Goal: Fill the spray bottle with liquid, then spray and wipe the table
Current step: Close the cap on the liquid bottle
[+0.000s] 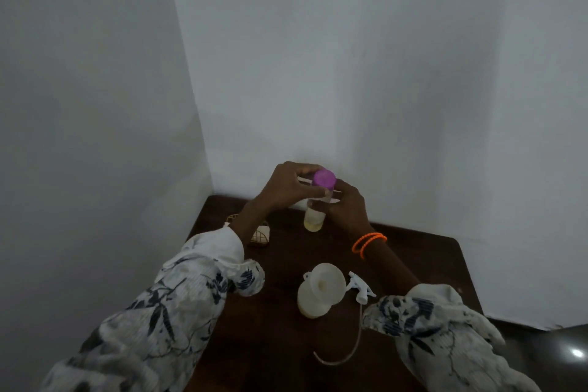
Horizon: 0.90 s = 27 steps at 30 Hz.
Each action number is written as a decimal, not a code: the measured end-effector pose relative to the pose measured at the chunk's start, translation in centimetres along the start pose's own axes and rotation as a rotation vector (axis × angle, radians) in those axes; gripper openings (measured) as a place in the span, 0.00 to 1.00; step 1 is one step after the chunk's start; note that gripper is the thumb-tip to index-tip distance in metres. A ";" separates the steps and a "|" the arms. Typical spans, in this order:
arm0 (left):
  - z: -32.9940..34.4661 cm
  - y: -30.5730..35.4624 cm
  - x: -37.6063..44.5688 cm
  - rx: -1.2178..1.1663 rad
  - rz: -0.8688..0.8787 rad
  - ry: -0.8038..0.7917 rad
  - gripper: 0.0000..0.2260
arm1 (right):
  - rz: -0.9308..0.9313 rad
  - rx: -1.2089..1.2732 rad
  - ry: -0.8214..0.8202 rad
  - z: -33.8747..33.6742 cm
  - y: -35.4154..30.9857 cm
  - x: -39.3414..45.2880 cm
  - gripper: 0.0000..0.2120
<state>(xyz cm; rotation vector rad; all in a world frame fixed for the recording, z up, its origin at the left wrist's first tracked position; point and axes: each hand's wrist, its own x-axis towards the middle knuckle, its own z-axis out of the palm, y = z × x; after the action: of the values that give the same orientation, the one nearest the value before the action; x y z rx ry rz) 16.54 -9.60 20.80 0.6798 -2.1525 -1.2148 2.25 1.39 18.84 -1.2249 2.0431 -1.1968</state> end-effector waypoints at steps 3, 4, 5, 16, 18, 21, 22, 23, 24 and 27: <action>0.2 -2.5 0.5 0.068 -0.043 -0.004 0.24 | 0.023 -0.066 -0.014 1.8 0.8 2.5 0.31; 0.3 -3.4 0.8 0.074 -0.055 -0.012 0.23 | 0.035 -0.084 -0.014 2.6 1.2 3.2 0.31; 0.5 -4.2 1.1 0.080 -0.071 -0.023 0.23 | 0.046 -0.096 -0.012 3.3 1.7 3.7 0.30; 3.0 -11.1 3.4 0.187 -0.200 -0.104 0.26 | 0.085 -0.192 -0.044 7.3 6.2 7.5 0.21; 3.0 -11.8 3.4 0.169 -0.210 -0.099 0.26 | 0.089 -0.194 -0.058 7.6 6.4 7.8 0.21; 3.0 -12.6 3.1 0.126 -0.232 -0.071 0.26 | 0.091 -0.186 -0.083 7.9 6.5 8.0 0.23; 2.9 -12.8 3.2 0.118 -0.247 -0.060 0.27 | 0.090 -0.179 -0.086 8.0 6.4 8.2 0.24; 2.8 -12.9 3.2 0.117 -0.263 -0.049 0.28 | 0.084 -0.177 -0.089 8.1 6.4 8.3 0.24; 2.7 -13.1 3.2 0.118 -0.277 -0.043 0.29 | 0.078 -0.184 -0.094 8.1 6.4 8.5 0.25; 2.5 -12.9 3.0 0.059 -0.347 -0.053 0.37 | 0.111 -0.187 -0.129 7.7 6.4 8.6 0.30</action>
<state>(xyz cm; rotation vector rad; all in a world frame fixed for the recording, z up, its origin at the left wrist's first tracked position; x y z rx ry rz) 14.63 -16.01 9.08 1.0931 -2.1808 -1.3598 0.79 -8.05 9.72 -1.2210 2.1332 -0.8692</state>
